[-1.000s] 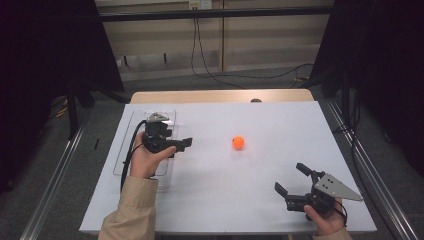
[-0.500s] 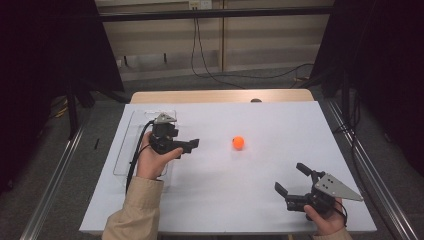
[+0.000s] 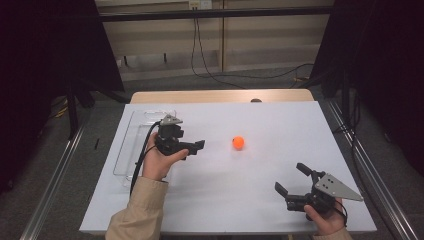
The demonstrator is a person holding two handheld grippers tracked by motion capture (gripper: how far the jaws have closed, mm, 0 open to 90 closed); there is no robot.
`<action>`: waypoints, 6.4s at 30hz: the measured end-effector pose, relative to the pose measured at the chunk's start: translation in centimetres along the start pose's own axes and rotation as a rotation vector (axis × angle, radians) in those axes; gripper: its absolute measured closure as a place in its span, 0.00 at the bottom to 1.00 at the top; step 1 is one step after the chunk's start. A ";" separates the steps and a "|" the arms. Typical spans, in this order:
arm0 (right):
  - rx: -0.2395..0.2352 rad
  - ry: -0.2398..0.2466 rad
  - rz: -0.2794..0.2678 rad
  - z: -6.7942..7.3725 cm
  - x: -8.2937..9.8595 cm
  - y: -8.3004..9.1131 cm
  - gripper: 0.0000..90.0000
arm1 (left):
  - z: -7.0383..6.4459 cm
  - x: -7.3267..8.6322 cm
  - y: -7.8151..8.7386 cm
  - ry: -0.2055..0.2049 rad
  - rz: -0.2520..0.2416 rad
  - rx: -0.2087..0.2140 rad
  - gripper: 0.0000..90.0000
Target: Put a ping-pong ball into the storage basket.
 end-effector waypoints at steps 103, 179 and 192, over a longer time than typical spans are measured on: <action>0.010 -0.003 0.006 -0.3 0.1 0.0 0.01 | -4.7 1.8 -6.6 -0.073 -0.035 0.068 0.10; -0.006 -0.001 0.012 -0.1 0.2 -0.4 0.01 | -4.9 3.1 -10.3 -0.087 -0.074 0.067 0.09; -0.009 0.000 0.011 -0.1 0.2 -0.5 0.01 | -5.0 3.1 -10.4 -0.091 -0.073 0.073 0.09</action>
Point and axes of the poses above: each handheld gripper's, and its own axes: y roughly backward along the jaws, x roughly out of its underside, z roughly to its left, the point moved 4 cm from there along -y, roughly forward along the jaws, and after that the axes turned 9 degrees about -z, right-handed, at the moved point
